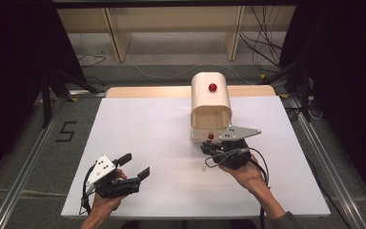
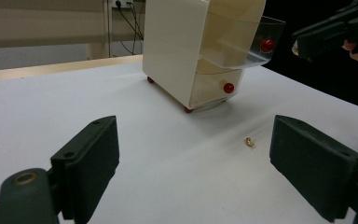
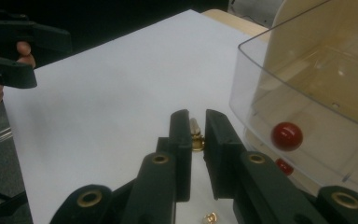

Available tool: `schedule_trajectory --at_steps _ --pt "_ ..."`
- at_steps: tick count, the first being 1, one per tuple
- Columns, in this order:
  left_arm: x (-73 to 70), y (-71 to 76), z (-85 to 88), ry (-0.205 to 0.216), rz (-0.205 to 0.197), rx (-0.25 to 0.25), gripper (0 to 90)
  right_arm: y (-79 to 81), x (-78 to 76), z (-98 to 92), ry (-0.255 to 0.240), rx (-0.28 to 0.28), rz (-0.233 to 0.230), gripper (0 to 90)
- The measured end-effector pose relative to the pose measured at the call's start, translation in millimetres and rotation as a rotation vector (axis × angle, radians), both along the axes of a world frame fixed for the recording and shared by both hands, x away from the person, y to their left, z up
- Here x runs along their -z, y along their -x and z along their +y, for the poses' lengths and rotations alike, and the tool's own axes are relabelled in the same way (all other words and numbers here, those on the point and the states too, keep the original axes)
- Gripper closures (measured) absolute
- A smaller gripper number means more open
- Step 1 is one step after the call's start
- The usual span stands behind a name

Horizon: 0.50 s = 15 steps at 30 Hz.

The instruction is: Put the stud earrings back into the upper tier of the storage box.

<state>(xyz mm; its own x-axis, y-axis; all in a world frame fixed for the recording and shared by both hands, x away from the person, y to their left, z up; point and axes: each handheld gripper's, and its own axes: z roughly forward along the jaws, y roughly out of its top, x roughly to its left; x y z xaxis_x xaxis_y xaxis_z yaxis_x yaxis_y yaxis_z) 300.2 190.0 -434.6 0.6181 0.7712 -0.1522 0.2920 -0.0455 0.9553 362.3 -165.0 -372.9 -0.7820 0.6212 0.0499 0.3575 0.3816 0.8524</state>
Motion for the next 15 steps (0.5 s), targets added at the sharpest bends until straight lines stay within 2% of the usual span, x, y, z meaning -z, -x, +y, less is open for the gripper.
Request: schedule_trajectory --at_steps 15 --pt "0.1 -0.2 -0.4 -0.001 0.003 0.002 15.2 -10.8 -14.6 -5.4 -0.031 0.035 -0.033 81.6"
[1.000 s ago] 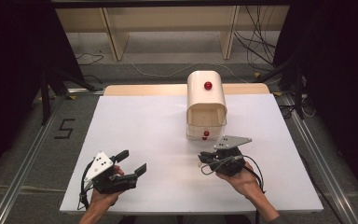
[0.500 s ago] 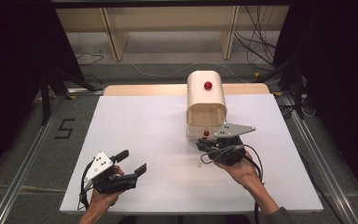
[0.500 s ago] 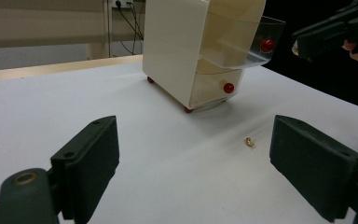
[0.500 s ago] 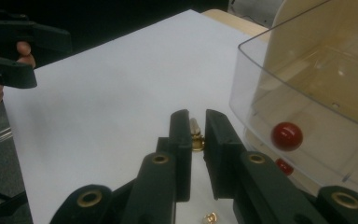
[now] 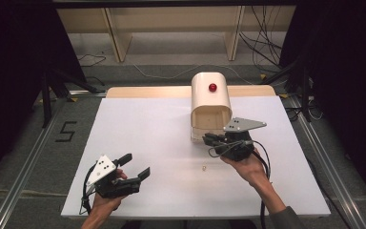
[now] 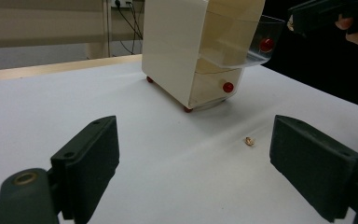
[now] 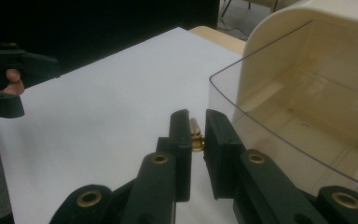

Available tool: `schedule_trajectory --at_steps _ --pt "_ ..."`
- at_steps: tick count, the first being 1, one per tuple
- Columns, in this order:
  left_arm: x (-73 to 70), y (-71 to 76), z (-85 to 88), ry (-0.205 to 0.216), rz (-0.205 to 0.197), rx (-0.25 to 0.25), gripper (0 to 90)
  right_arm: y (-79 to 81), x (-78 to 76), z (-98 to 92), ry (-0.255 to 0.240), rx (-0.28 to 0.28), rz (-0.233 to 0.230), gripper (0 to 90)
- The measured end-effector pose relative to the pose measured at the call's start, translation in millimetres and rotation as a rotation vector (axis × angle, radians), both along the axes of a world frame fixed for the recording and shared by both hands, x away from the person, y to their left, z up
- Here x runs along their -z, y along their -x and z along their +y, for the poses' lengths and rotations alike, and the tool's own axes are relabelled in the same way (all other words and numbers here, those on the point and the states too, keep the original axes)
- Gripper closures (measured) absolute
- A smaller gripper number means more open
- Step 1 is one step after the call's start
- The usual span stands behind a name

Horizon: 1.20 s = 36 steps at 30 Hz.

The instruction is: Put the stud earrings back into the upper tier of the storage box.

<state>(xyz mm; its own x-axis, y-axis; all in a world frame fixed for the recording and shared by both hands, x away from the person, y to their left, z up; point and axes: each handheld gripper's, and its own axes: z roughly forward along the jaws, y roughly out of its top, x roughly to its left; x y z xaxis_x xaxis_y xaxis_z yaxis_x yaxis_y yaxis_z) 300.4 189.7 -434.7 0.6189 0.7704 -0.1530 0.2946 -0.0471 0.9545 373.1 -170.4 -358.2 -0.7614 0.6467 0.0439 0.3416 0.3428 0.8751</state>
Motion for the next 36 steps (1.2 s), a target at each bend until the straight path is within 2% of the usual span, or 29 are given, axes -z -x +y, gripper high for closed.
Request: schedule_trajectory --at_steps 12,19,36 --pt "0.1 -0.3 -0.6 0.001 -0.001 0.001 15.2 -16.5 -12.4 -6.0 -0.048 0.051 -0.031 81.6" --pt "0.2 -0.4 -1.6 0.001 0.0 0.006 15.2 -24.7 -15.3 -7.8 -0.06 0.079 -0.049 81.5" --pt "-0.5 -0.3 -1.2 0.001 -0.003 0.008 15.2 -46.8 -5.0 -3.8 -0.049 0.139 -0.015 81.2"
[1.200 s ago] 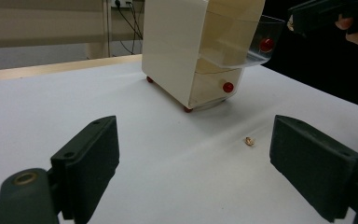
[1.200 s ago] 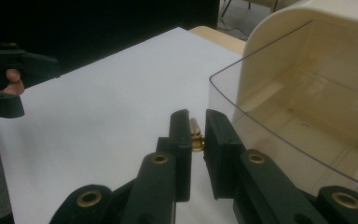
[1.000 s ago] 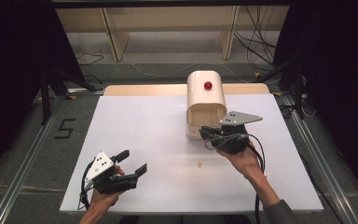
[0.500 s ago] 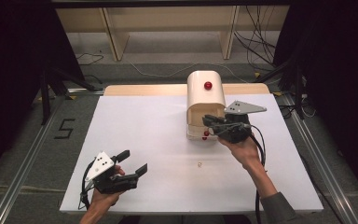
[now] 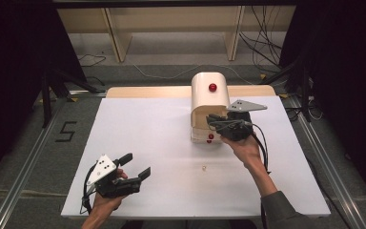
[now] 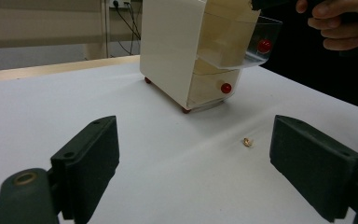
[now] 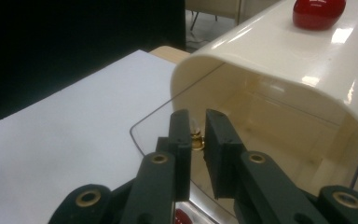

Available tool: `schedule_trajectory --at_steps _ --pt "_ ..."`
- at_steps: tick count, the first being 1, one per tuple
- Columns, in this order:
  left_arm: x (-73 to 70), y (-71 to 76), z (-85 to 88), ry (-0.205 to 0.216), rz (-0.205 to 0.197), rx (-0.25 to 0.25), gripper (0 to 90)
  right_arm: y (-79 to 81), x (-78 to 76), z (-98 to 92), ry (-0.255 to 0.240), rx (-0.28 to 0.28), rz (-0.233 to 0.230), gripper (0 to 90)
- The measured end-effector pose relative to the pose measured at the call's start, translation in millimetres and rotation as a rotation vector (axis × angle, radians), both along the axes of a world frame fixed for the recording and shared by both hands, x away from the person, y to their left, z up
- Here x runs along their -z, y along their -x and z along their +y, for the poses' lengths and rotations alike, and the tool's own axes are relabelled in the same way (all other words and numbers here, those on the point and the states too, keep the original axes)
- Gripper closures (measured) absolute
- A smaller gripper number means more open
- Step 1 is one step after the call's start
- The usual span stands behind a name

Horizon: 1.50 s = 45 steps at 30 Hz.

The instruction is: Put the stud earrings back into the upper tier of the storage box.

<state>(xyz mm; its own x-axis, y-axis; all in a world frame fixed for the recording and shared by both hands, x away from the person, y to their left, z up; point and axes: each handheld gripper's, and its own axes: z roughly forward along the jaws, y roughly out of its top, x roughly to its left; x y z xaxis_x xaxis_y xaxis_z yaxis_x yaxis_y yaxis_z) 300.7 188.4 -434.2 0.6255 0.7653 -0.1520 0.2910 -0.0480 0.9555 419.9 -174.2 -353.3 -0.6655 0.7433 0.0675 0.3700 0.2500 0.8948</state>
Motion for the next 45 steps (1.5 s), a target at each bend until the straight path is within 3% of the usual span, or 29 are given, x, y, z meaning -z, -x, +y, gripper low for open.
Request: schedule_trajectory --at_steps 4,8,9,14,22,29,35,45 --pt "-0.1 -0.1 0.6 0.003 0.001 -0.001 15.2 -2.9 2.2 0.7 0.006 0.012 0.008 80.6" --pt "-0.3 0.2 0.1 0.002 -0.001 0.0 15.2 -4.2 2.9 0.9 -0.003 0.007 0.016 69.0" --pt "-0.2 0.2 0.1 0.0 -0.001 0.0 15.2 -3.0 1.2 0.1 -0.029 -0.006 0.007 65.2" --pt "-0.6 0.3 0.6 0.002 -0.002 -0.001 15.2 1.3 -4.6 1.7 -0.036 -0.025 0.003 57.9" --pt "-0.8 0.5 0.4 0.003 -0.003 0.0 15.2 15.9 -10.0 10.4 -0.023 -0.098 0.018 43.3" --pt "-0.9 0.7 0.3 0.002 -0.002 0.001 15.2 32.7 -10.4 19.8 0.011 -0.185 0.035 38.5" --pt "-1.0 0.8 0.5 0.004 -0.004 0.001 15.2 42.6 1.2 27.2 0.067 -0.234 0.062 37.0" --pt "-1.0 0.7 0.5 0.004 -0.004 0.0 15.2 48.7 35.0 34.6 0.152 -0.241 0.144 36.6"
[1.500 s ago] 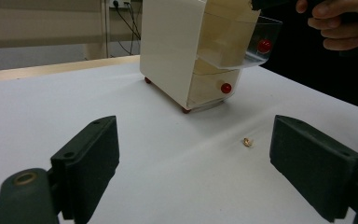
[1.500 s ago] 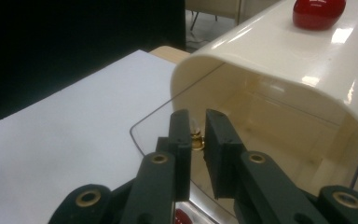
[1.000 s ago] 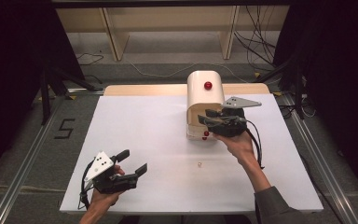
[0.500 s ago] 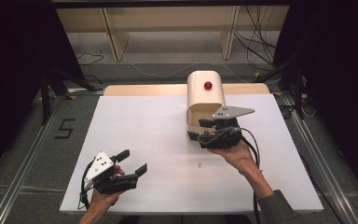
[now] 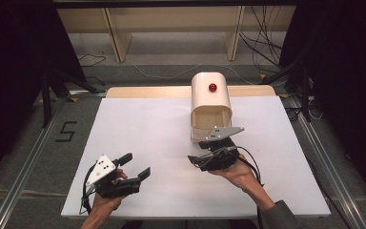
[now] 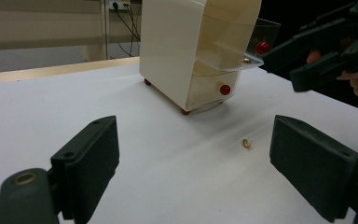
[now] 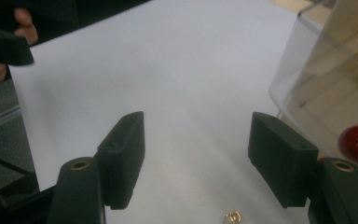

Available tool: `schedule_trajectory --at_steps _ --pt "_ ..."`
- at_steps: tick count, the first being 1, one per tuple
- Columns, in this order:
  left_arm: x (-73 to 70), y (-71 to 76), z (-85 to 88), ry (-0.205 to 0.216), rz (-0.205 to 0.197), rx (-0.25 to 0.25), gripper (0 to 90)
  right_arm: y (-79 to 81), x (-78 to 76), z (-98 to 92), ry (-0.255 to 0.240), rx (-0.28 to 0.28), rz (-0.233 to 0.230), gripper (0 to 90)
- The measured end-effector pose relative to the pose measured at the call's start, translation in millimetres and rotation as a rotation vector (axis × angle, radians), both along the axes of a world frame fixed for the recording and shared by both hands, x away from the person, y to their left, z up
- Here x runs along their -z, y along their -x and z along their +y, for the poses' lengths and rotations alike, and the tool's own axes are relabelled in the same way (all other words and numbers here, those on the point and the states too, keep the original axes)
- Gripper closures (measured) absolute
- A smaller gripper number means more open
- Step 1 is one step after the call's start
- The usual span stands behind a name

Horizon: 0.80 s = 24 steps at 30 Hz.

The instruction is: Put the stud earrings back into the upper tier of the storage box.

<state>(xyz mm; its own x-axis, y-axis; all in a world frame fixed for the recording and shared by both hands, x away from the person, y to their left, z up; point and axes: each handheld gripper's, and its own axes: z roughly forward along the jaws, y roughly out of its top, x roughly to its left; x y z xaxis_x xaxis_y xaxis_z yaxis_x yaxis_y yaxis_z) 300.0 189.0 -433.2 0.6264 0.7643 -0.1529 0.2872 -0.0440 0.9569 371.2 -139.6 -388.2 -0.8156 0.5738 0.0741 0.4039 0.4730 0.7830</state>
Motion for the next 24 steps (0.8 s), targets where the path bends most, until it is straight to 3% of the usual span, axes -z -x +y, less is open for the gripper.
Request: schedule_trajectory --at_steps 11,24 --pt "0.0 0.0 -0.1 0.0 0.0 0.001 15.2 -9.3 38.2 1.0 0.128 0.062 0.056 35.6" --pt "0.0 -0.1 -0.1 0.002 0.0 0.002 15.2 -22.7 70.1 -1.5 0.206 0.102 0.125 42.5"
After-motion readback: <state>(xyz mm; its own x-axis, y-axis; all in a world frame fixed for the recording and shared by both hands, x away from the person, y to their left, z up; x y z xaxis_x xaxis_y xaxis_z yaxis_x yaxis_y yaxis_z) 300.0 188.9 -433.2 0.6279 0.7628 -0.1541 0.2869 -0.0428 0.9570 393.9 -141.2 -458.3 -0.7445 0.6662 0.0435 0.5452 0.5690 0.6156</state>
